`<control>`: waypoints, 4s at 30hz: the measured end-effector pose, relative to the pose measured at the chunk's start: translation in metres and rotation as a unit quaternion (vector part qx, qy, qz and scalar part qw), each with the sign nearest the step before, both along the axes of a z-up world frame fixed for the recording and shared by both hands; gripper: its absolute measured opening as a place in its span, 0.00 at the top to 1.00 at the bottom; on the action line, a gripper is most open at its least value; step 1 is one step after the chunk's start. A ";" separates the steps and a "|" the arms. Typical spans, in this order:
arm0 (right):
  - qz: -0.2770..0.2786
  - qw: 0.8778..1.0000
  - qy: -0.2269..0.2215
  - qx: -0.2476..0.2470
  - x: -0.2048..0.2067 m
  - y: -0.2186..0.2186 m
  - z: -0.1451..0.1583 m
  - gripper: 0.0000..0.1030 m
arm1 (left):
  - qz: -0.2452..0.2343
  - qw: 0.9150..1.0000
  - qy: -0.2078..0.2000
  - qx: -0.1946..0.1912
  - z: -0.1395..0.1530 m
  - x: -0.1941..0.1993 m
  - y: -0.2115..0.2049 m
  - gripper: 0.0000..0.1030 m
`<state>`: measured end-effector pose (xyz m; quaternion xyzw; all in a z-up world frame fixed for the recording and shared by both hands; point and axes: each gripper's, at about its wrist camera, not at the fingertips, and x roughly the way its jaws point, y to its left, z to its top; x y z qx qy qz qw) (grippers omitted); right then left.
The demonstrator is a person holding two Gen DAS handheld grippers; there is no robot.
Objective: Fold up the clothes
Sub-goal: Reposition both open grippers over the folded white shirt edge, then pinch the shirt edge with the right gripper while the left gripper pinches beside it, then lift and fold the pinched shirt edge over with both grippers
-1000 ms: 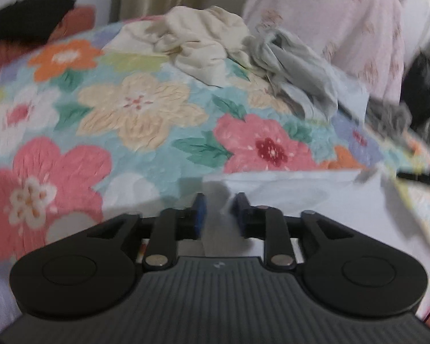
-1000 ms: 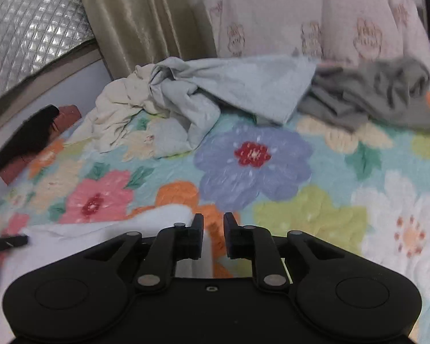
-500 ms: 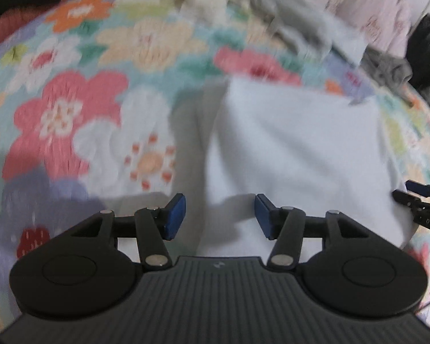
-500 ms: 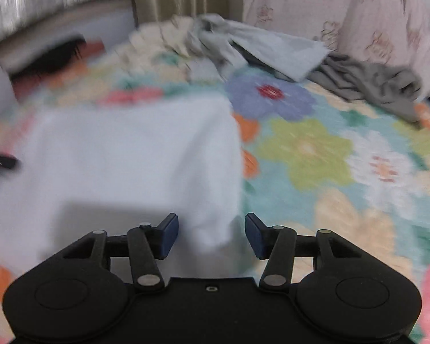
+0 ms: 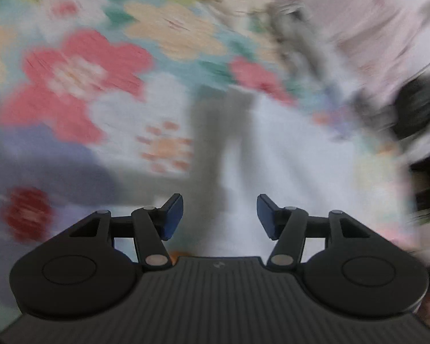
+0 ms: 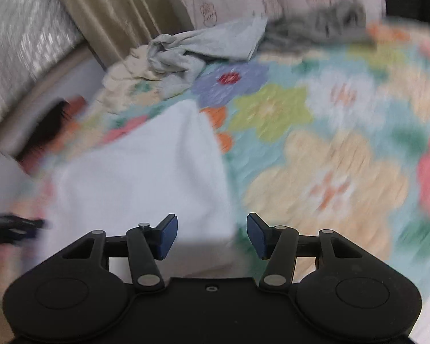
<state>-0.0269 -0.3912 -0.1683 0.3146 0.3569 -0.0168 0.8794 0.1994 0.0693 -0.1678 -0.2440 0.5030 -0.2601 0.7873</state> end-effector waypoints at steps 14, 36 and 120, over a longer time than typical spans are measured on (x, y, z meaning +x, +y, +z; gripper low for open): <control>-0.074 0.976 -0.006 0.203 0.014 0.015 -0.077 0.32 | -0.017 0.999 -0.025 -0.019 -0.031 0.035 -0.014 0.36; -0.039 0.996 -0.029 -0.069 0.031 0.006 -0.021 0.57 | -0.100 0.983 -0.114 0.107 -0.016 -0.008 -0.110 0.43; 0.256 0.940 -0.166 -0.156 0.322 0.258 0.019 0.86 | 0.282 0.929 -0.175 0.164 0.021 0.057 0.123 0.87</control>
